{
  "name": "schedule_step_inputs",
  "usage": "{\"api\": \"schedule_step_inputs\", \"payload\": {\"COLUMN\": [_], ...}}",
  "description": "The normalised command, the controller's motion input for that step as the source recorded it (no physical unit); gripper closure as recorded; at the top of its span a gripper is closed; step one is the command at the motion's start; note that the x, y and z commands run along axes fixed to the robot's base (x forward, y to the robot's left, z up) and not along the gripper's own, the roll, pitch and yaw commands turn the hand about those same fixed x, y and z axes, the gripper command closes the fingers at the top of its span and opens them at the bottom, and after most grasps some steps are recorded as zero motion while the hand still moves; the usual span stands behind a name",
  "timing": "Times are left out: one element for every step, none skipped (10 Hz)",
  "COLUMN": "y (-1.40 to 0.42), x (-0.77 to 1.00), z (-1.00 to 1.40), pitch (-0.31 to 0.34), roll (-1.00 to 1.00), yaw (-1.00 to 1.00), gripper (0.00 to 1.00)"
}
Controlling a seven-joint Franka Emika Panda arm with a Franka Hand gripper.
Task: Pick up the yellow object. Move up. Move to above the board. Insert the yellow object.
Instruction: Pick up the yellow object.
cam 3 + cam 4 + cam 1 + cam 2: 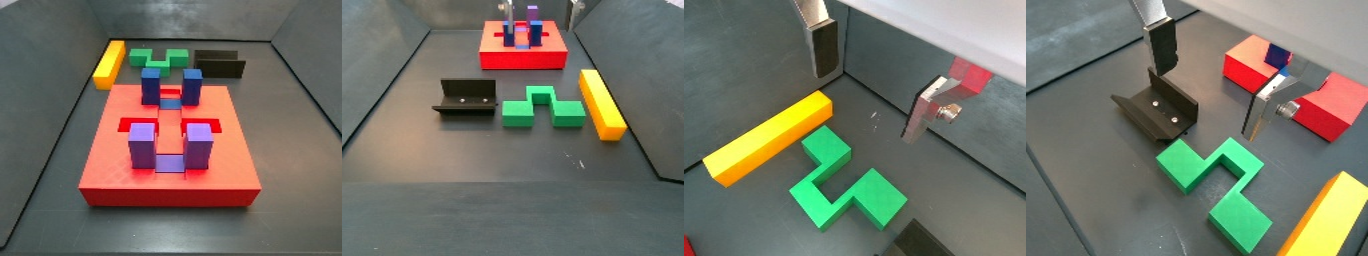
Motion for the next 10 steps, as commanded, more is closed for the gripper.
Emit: {"api": "schedule_step_inputs", "payload": {"y": [-0.56, -0.68, -0.18, -0.11, -0.11, 0.00, -0.03, -0.08, -0.14, -0.13], "x": [-0.61, -0.72, -0.88, -0.92, -0.71, -0.63, -0.79, -0.71, -0.53, -0.39], "z": [-0.74, -0.77, -0.96, -0.89, -0.55, -0.25, -0.11, -0.13, -0.20, -0.23], "pitch": [0.000, 0.000, 0.000, -0.031, -0.024, -0.030, -0.091, -0.131, -0.131, -0.113], "roll": [0.20, 0.20, 0.01, 0.09, 0.14, 0.17, 0.09, 0.06, 0.16, 0.24], "yaw": [0.00, 0.00, 0.00, 0.00, 0.00, -0.05, -0.11, -0.08, -0.10, -0.13], "gripper": [0.00, 0.00, 0.00, 0.00, 0.00, 0.00, 0.00, 0.00, 0.00, 0.00]}}
